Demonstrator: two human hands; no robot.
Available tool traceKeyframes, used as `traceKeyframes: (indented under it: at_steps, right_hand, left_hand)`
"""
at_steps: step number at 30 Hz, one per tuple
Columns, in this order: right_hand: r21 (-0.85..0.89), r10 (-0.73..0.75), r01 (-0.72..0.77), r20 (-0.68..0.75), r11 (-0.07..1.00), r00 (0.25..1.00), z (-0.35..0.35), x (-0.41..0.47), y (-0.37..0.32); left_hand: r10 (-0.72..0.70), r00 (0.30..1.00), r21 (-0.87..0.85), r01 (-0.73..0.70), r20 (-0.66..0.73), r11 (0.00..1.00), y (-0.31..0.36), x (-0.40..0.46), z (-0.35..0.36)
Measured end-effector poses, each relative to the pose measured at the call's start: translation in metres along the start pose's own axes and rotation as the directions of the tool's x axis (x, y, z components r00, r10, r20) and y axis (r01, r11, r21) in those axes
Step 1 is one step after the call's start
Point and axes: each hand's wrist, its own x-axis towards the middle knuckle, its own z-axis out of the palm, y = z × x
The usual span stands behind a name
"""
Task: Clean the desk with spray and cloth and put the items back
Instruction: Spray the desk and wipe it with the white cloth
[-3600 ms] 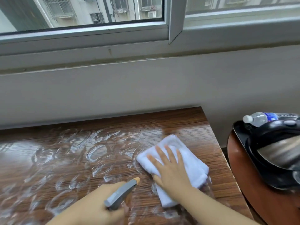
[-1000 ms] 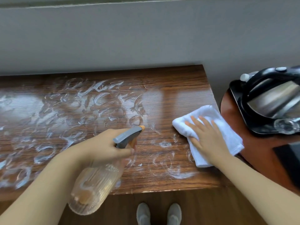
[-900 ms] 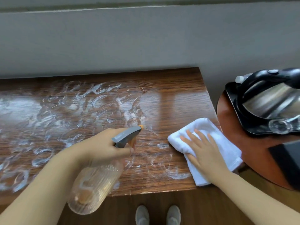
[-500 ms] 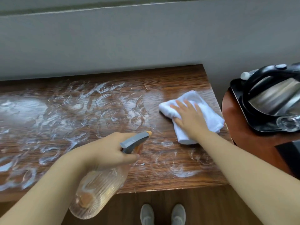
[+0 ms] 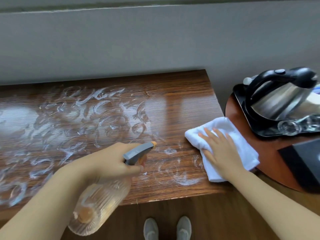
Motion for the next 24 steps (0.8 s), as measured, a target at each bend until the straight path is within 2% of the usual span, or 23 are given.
traceKeyframes:
  at_steps: [5, 10, 12, 18, 24]
  right_hand:
    - [0.035, -0.148, 0.151, -0.082, 0.988, 0.986, 0.000, -0.008, -0.031]
    - [0.098, -0.224, 0.219, 0.042, 0.971, 0.974, 0.002, 0.044, -0.033]
    - [0.152, -0.198, 0.183, 0.089, 0.971, 0.976, -0.004, 0.069, -0.026]
    - [0.208, -0.032, 0.022, 0.046, 0.978, 0.998, -0.018, 0.101, 0.010]
    - [0.258, -0.049, 0.034, 0.049, 0.965, 0.998, -0.022, 0.073, 0.016]
  left_hand:
    - [-0.013, 1.000, 0.000, 0.013, 0.000, 1.000, -0.002, 0.001, -0.004]
    - [-0.055, 0.998, 0.001, 0.055, 0.021, 0.998, -0.008, 0.000, -0.002]
    - [-0.063, 0.997, 0.011, 0.063, 0.047, 0.998, -0.010, 0.000, 0.001]
    - [-0.072, 0.989, 0.005, 0.072, 0.132, 0.997, -0.015, -0.003, 0.012]
    - [-0.027, 0.984, -0.018, 0.031, 0.178, 0.999, -0.009, -0.003, 0.022]
